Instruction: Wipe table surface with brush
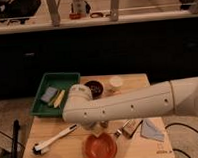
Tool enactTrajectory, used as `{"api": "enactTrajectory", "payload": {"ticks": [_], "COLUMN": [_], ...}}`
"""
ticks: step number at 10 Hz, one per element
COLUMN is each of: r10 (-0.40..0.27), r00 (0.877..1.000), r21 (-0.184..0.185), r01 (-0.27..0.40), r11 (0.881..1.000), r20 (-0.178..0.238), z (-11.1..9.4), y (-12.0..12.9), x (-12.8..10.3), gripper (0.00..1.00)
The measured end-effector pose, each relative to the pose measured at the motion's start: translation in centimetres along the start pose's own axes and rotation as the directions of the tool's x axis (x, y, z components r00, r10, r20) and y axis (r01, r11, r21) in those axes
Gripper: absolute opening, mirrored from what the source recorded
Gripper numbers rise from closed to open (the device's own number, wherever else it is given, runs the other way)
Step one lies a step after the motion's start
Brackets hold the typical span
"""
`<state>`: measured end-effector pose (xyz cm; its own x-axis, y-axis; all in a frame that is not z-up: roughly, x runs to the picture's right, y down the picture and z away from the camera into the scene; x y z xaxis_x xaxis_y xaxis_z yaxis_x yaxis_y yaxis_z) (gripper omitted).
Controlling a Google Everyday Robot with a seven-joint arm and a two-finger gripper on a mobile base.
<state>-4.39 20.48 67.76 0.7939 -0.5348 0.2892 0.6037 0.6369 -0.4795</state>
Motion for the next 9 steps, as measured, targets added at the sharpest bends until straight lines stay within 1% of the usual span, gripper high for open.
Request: {"api": "enactTrajectory", "payload": {"ticks": [2,3,4,6,8,9], "r10": [-0.035,-0.049,-0.066,-0.109,-0.141,-0.169], "r00": [0.998,0.994,0.989,0.968,0.951,0.933], "r21": [0.024,0.033,0.048,0.08,0.101,0.128], "r01": [0.034,0.046,0.06,0.093,0.117,0.134], "r11": [0.999,0.998,0.997,0.992,0.988,0.983], "r20": [0.061,0.093,0.134,0.227,0.274,0.318], "z": [-0.2,-0.2,-0.1,0.1,0.4,0.5], "y": [-1.8,-2.4,-3.1,-4.2,-4.7,-4.9], "x": [-0.9,-1.4,-2.0,-3.3,-4.2,-5.1], "gripper": [0.8,0.8,0.8,0.8,0.8,0.8]}}
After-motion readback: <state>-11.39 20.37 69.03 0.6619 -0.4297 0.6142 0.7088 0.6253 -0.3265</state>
